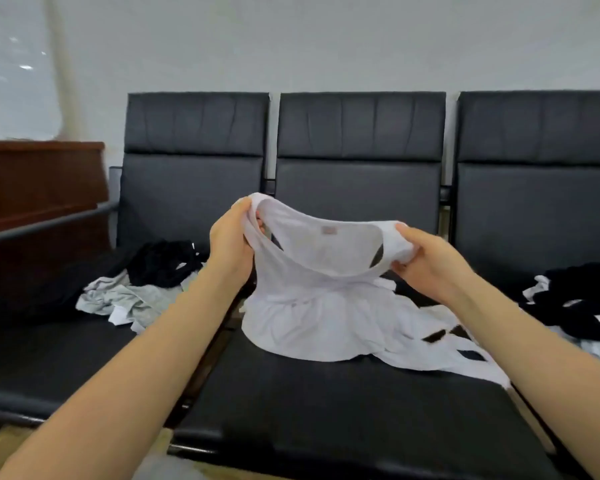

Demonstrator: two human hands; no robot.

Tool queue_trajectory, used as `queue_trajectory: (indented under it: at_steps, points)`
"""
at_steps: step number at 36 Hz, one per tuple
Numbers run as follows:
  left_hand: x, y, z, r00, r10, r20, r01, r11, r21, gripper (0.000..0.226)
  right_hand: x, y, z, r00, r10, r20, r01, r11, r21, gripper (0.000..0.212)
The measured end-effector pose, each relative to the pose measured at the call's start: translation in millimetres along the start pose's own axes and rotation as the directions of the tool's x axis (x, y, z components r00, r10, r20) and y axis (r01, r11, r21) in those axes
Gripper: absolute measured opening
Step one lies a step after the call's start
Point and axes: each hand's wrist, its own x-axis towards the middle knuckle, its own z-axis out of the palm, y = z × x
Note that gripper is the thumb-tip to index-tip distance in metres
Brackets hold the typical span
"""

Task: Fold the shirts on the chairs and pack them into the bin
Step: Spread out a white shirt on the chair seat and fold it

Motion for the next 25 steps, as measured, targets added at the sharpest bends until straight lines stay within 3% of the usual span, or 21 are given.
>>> queue_trajectory:
  at_steps: [4,8,14,17,20,25]
  points:
    - [4.5,66.0,39.3,0.972,0.23,0.044,-0.234,0.964,0.124,0.014,7.3,-74.9,44.7,0.972,-0.21,0.101,0.214,0.977,-0.024,0.017]
    - [-0.2,129.9,78.4,0.942,0.327,0.079,-0.335,0.933,0.132,0.018,11.8,-150.6,86.0,0.904,-0.382,0.19,0.401,0.913,-0.076,0.013]
    - [-6.3,210.4,129.8,0.845,0.508,0.165,-0.525,0.848,0.078,0.026,11.1,-239.4,137.4,0.767,-0.64,-0.055,0.625,0.763,-0.164,0.017]
    - [-4.5,245.1,149.2,0.829,0.538,0.154,-0.546,0.838,0.008,0.023,11.8,-278.5,153.8,0.718,-0.679,-0.154,0.67,0.734,-0.113,0.042]
    - [-3.1,276.4,169.7,0.827,0.542,0.148,-0.534,0.84,-0.095,0.02,7.3,-312.4,170.7,0.673,-0.719,-0.173,0.726,0.687,-0.029,0.019]
    - [3.2,312.2,196.2,0.832,0.521,0.189,-0.454,0.837,-0.306,0.022,5.3,-349.6,185.1,0.614,-0.766,-0.188,0.784,0.62,0.034,0.016]
